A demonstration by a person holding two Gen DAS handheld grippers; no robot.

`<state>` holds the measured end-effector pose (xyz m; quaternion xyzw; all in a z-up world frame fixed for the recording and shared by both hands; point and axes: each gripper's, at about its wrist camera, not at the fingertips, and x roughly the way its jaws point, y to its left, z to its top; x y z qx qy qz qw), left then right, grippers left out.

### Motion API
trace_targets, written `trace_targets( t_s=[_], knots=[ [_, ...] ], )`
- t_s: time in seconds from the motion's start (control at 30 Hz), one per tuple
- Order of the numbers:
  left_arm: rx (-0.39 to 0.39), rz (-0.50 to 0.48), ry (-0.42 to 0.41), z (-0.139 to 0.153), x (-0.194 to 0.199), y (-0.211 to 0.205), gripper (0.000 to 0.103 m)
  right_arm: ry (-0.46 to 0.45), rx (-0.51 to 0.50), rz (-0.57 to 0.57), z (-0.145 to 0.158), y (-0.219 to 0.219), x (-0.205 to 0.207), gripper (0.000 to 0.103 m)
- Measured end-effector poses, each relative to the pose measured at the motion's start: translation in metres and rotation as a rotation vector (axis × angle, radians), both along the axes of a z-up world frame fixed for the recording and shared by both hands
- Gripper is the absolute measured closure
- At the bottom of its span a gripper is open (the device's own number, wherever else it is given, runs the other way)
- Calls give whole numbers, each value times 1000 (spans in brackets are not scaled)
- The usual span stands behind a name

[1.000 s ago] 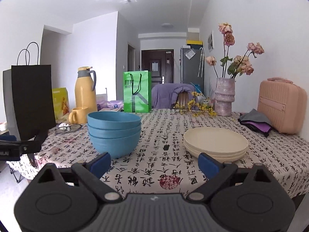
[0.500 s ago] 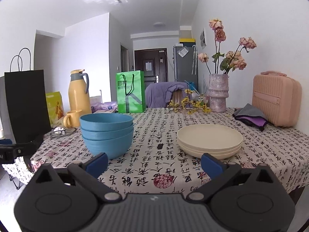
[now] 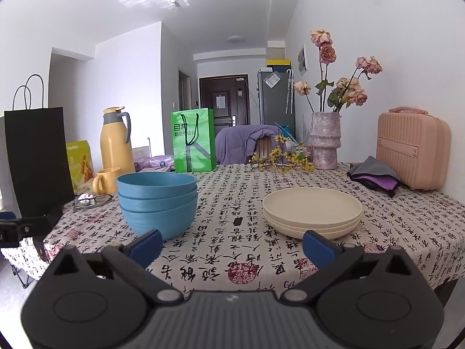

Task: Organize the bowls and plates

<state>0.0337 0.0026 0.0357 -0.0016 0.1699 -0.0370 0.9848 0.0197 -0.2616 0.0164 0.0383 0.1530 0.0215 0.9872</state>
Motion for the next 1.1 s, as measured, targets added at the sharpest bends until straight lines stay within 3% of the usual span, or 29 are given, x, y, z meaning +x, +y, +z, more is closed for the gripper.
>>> trace_targets(
  t_s=[1.1],
  knots=[
    [2,2,3,-2,0,-1,0,-3,4,-6,-2,-2,-2,0]
  ],
)
